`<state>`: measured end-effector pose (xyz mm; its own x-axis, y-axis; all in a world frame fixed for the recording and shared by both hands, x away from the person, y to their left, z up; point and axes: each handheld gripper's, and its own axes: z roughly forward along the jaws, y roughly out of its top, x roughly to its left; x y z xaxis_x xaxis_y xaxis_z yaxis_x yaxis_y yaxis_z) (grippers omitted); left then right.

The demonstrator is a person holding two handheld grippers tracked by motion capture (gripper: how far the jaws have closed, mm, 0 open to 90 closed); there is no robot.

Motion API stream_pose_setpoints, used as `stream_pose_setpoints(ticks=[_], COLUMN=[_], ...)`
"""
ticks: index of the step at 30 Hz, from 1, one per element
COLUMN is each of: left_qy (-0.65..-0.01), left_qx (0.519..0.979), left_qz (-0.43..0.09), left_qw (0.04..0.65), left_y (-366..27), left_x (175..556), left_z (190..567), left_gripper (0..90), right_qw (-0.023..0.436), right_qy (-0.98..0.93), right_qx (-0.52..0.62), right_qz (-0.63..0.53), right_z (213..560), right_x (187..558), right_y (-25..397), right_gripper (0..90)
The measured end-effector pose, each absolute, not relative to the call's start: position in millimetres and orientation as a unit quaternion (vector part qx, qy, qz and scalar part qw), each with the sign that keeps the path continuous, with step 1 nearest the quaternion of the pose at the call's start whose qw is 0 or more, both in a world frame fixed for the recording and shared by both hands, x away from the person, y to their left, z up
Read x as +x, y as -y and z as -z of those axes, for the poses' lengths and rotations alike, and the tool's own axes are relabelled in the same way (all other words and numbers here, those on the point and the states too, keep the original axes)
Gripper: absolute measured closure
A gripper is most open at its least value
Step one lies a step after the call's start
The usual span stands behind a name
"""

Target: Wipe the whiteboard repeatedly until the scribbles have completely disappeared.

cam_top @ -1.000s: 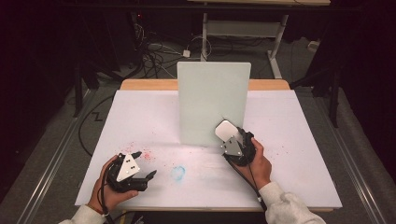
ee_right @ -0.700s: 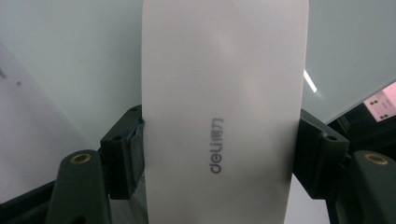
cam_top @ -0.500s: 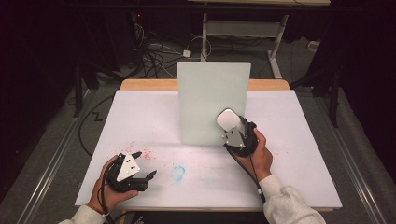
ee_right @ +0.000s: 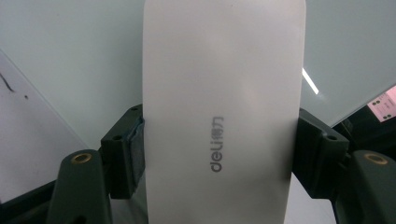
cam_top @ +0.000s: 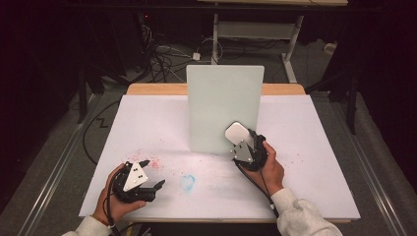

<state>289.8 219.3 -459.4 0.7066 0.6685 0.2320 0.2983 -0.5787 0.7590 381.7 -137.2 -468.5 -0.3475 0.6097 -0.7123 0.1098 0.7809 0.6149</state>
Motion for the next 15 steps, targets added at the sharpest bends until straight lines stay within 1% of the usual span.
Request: stream_pose_setpoints(ticks=[7, 15], left_qy=[-0.286, -0.286], left_qx=[0.849, 0.850], left_qz=[-0.256, -0.256], left_qw=[0.363, 0.362], left_y=[-220, -220], left_x=[290, 290], left_z=[459, 459], left_gripper=[18.8, 18.9], right_qw=[0.527, 0.539], right_qy=[-0.780, -0.749], right_qx=[0.239, 0.284], right_qz=[-0.238, -0.262], right_z=[465, 445], right_x=[383, 389], right_y=[151, 174], right_gripper=[30.7, 30.7])
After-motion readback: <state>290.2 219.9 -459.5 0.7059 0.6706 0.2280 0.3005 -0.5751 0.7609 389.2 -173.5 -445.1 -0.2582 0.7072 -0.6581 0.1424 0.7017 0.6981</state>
